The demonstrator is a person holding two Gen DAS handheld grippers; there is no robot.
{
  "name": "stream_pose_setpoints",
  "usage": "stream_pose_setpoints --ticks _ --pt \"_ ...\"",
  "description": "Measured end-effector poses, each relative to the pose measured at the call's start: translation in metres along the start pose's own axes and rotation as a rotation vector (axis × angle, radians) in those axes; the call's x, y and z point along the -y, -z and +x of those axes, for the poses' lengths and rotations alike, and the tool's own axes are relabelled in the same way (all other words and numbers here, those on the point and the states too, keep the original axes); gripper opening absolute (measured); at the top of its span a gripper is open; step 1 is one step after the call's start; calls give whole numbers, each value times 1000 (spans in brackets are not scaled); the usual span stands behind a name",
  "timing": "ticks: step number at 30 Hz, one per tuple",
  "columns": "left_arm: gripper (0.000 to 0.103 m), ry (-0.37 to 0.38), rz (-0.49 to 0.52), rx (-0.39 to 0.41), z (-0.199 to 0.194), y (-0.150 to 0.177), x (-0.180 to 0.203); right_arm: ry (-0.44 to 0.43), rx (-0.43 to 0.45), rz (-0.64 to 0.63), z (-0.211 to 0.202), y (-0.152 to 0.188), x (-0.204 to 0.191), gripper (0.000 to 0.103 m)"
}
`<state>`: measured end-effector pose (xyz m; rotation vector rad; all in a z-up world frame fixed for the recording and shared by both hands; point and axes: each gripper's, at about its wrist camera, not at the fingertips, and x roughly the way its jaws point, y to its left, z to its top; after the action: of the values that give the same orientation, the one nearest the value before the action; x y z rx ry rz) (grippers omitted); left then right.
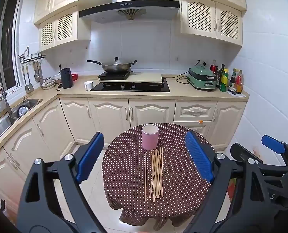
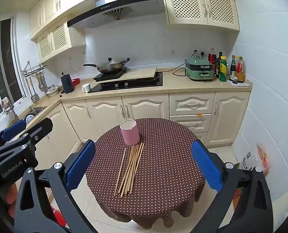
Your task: Organize utensils
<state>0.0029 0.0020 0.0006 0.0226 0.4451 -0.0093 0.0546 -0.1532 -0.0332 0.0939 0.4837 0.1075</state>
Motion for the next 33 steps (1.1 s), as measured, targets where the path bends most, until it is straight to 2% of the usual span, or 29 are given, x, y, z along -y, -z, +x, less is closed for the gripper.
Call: stream_pose_setpoints --ticks 18,22,33 --pt "84 3 2 -13 0 3 3 -6 -10 2 -4 -1 0 95" --pt "79 4 8 -15 0 4 6 -6 -13 -10 -3 -3 -4 95" --pt "78 4 0 -20 1 5 4 -13 -22 -8 -2 -5 -3 95"
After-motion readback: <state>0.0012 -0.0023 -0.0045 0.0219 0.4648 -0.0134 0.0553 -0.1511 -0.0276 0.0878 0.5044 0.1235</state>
